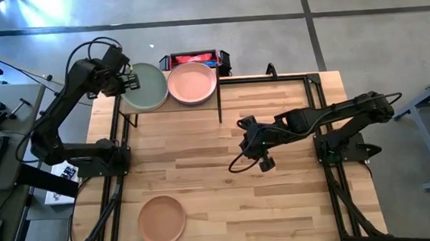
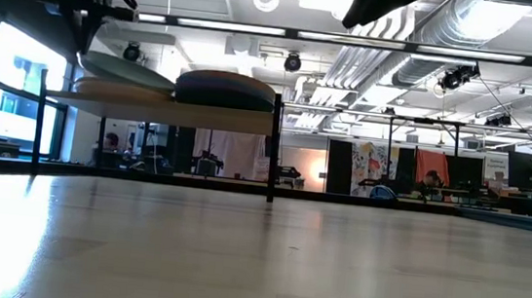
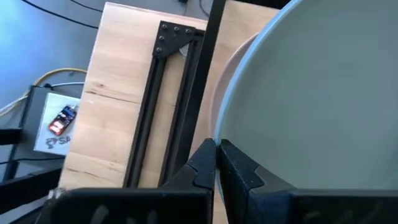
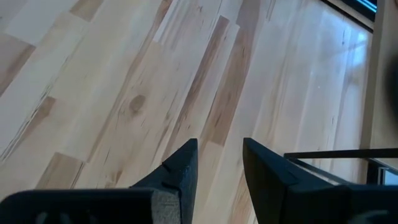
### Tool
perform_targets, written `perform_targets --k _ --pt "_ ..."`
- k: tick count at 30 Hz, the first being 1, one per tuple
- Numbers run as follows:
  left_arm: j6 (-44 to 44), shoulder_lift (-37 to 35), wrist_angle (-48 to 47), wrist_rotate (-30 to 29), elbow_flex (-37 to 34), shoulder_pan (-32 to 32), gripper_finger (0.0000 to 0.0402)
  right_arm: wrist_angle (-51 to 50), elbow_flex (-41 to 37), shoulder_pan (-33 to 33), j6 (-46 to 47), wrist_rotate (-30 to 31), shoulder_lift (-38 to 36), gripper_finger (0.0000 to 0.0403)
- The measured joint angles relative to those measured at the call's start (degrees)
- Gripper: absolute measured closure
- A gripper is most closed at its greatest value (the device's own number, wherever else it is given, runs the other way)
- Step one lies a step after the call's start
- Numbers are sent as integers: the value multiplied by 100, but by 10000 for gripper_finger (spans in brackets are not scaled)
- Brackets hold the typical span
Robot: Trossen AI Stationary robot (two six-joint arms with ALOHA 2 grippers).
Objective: Place and stack plates onto a shelf
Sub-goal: Stack the light blue plate on top of the gray plate on the shelf
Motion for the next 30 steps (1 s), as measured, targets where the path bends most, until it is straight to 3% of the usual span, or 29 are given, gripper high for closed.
perform_targets --k 12,30 --pt "53 314 35 -7 -2 -2 386 -99 0 0 15 0 0 297" --pt "982 525 -303 498 -2 -2 317 -218 -55 0 295 -50 7 297"
